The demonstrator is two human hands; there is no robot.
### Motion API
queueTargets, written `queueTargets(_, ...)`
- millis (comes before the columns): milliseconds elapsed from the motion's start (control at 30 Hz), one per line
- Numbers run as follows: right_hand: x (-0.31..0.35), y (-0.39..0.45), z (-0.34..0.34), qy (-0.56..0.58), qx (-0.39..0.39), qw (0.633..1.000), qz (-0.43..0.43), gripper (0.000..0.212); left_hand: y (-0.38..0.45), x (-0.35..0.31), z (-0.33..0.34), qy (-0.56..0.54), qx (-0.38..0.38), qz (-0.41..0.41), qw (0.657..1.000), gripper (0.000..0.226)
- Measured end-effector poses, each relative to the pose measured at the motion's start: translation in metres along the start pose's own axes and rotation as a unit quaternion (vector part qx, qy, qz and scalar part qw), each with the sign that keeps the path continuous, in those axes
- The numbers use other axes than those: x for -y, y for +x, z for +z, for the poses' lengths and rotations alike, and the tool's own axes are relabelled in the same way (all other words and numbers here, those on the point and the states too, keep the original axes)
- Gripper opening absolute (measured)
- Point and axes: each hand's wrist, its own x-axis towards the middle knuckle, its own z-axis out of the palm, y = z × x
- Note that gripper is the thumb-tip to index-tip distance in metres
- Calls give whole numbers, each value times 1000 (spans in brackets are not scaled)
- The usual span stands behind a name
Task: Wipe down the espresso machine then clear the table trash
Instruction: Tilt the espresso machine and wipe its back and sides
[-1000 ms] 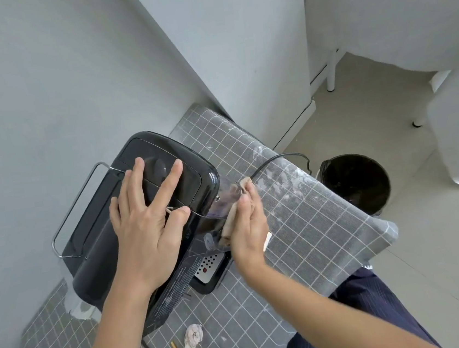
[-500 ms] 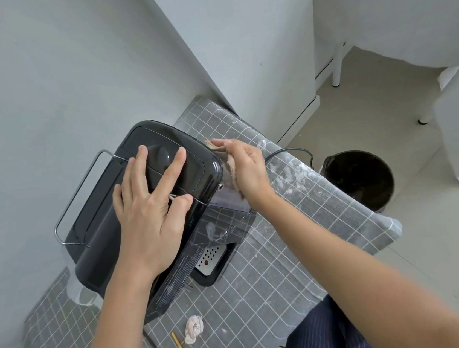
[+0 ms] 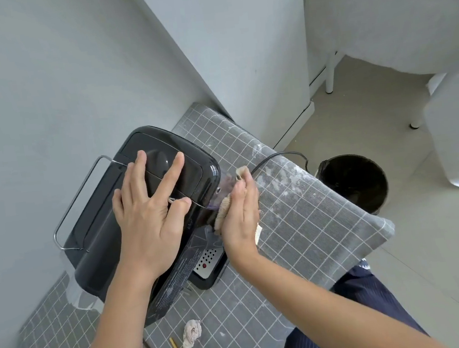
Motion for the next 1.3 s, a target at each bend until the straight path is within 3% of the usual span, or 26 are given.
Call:
queueTargets(133,31,15,7,-2,14,998,-62,33,1,1,0,3,1,0,1000,60)
queueTargets(333,16,74,-5,-24,128,991,-20,35,2,1,1,7,-3,-5,1000,60)
queueTargets(533,-64,55,-17,-77,18,995,59,43,1,0,3,8,-6,-9,1000,60)
queueTargets(700,-78,-11,1,-8,-42,990,136,65,2,2,4,18,-11,-10,1000,57)
queueTargets(833,-36,-72,16,37,7,999,38,63,0,3,5,15,-10,-11,1000,57)
queueTargets(967,12,-57,29,34,-24,992,-115,57,1,3,5,11,-8,-10,1000,59)
queueTargets(1133,-11,10,20,21,-75,995,-59,62,2,4,5,14,-6,-9,1000,58)
queueTargets(1200,-36,12,16,18,-81,997,4,65,2,5,5,16,-6,-7,1000,56)
queueTargets(1300,-58,-8,18,18,-81,997,1,66,2,5,6,18,-6,-6,1000,56)
